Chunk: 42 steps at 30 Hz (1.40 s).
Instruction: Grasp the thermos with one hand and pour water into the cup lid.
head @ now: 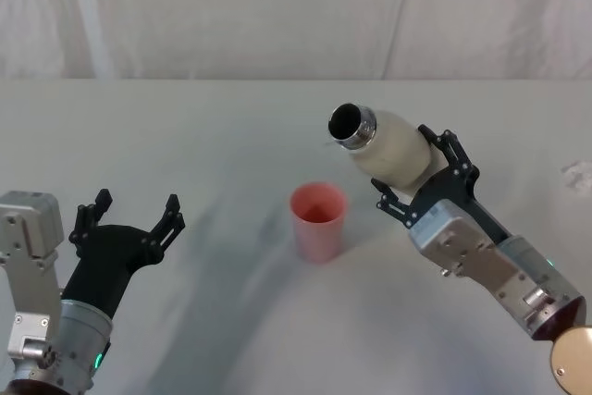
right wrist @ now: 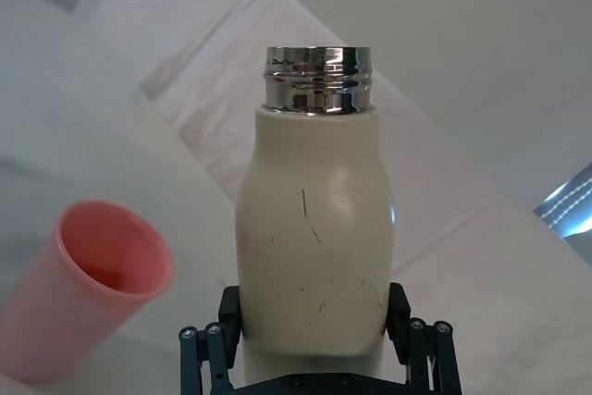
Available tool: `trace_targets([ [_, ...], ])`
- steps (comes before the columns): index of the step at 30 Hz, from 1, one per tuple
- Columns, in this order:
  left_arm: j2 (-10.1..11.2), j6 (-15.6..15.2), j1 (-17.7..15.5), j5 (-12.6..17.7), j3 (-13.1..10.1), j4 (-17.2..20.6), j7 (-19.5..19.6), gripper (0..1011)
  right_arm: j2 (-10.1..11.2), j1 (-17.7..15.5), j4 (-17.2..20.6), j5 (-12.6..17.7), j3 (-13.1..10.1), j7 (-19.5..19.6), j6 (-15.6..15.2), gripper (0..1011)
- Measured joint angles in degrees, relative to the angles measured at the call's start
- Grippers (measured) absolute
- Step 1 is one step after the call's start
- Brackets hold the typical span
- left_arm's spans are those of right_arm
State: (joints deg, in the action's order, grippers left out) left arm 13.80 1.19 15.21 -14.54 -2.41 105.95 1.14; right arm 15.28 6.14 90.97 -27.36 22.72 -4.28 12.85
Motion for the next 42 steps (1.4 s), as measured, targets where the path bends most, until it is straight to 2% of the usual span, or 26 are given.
trace_targets([
  [7, 0.0, 0.0, 0.0, 0.0, 0.0, 0.0, 0.0, 1001, -0.5, 1.2, -1.0, -4.3, 1.5, 1.8, -2.3, 957],
  [18, 0.0, 0.0, 0.0, 0.0, 0.0, 0.0, 0.0, 1001, 0.1, 2.9, -2.8, -10.4, 4.0, 4.9, -3.0, 957],
  [37, 0.0, 0.0, 0.0, 0.0, 0.0, 0.0, 0.0, 1001, 1.2, 5.4, -5.5, -14.7, 5.1, 7.6, -4.2, 957],
  [42, 0.0, 0.0, 0.0, 0.0, 0.0, 0.0, 0.0, 1001, 1.8, 6.0, -6.3, -17.0, 5.6, 9.2, -4.7, 957],
])
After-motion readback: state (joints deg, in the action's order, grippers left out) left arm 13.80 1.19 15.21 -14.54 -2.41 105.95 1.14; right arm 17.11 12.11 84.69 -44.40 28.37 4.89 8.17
